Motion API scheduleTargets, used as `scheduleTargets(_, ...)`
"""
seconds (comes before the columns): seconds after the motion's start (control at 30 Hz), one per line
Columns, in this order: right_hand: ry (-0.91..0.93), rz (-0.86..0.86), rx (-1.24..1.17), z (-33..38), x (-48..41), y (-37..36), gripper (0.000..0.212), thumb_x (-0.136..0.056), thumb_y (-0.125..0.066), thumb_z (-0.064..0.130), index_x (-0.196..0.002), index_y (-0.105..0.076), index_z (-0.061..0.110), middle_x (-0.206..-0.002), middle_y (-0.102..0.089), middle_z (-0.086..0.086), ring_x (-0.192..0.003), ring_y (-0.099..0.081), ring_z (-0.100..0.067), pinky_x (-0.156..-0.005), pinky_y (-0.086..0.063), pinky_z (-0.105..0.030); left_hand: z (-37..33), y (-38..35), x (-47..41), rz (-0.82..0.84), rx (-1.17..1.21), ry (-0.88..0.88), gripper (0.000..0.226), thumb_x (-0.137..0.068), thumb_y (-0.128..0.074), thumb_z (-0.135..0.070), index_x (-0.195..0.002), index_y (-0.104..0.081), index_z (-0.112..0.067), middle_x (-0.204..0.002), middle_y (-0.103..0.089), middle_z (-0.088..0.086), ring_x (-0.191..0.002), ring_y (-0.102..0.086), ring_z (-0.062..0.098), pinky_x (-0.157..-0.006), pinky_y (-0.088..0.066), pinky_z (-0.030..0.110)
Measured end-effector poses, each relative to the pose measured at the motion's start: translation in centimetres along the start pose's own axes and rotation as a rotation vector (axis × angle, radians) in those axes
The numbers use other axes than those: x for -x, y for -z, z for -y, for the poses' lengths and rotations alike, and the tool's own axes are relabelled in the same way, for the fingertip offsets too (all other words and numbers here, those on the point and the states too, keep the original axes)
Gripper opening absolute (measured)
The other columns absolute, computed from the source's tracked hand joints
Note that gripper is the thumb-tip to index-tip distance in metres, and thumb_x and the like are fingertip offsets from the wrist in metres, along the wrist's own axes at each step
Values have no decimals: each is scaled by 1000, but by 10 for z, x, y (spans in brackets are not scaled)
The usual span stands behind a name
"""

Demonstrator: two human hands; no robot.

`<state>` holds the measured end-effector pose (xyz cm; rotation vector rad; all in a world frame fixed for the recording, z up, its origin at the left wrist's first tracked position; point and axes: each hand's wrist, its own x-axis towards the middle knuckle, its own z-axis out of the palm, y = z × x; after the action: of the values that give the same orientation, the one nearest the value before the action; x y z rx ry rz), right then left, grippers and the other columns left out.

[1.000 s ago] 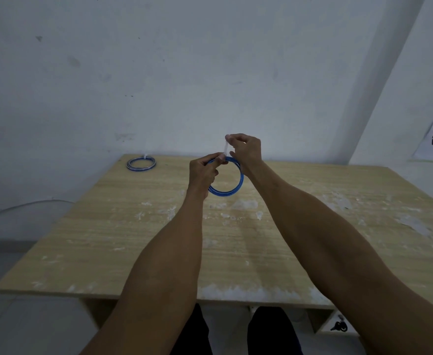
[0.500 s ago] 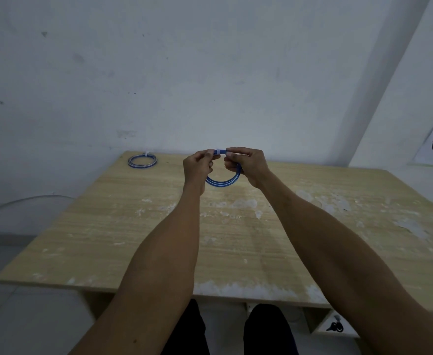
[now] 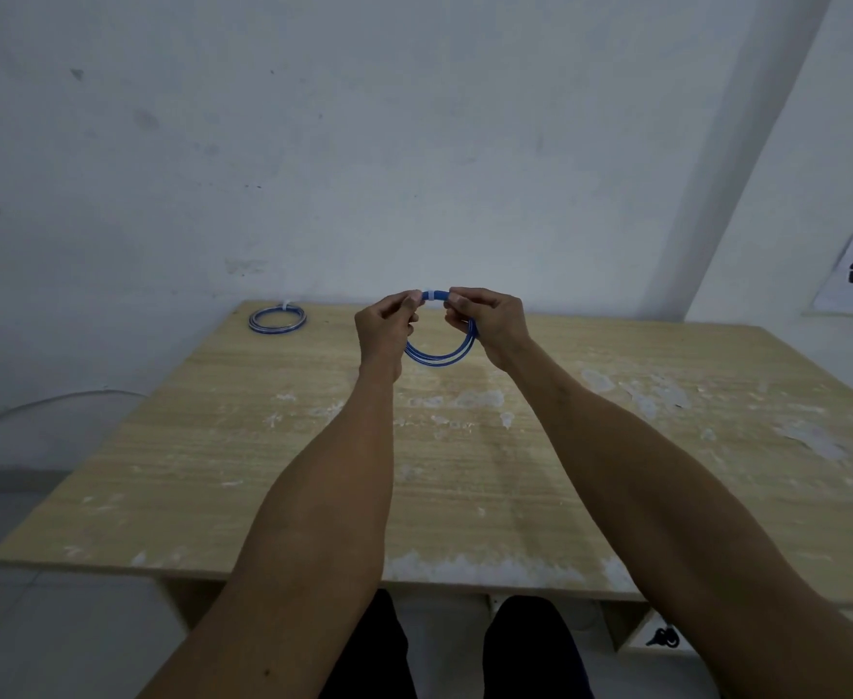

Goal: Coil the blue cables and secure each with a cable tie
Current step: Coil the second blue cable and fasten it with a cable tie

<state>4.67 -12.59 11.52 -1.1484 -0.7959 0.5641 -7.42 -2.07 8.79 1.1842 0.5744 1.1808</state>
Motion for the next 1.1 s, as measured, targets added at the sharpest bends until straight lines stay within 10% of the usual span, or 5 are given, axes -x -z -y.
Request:
scheduleTargets(0.67, -23, 29, 215, 0, 1, 5, 26, -91, -72, 3, -116, -71, -4, -100, -75, -21, -67, -67, -19, -70, -61, -30, -6, 4, 2, 42, -29, 64, 22, -82, -84, -21, -101, -79, -10, -79, -66, 4, -64, -49, 11, -57, -41, 24)
scheduleTargets(1.1, 30, -71, 432, 18, -19, -15, 33, -90, -74, 36, -109, -77, 9, -111, -76, -3, -105, -68, -15, -93, -53, -32, -9, -1, 8, 113, -69, 124, 24, -85, -80, -22, -104, -79, -8, -91, -75, 5, -56, -48, 5, -54, -36, 20)
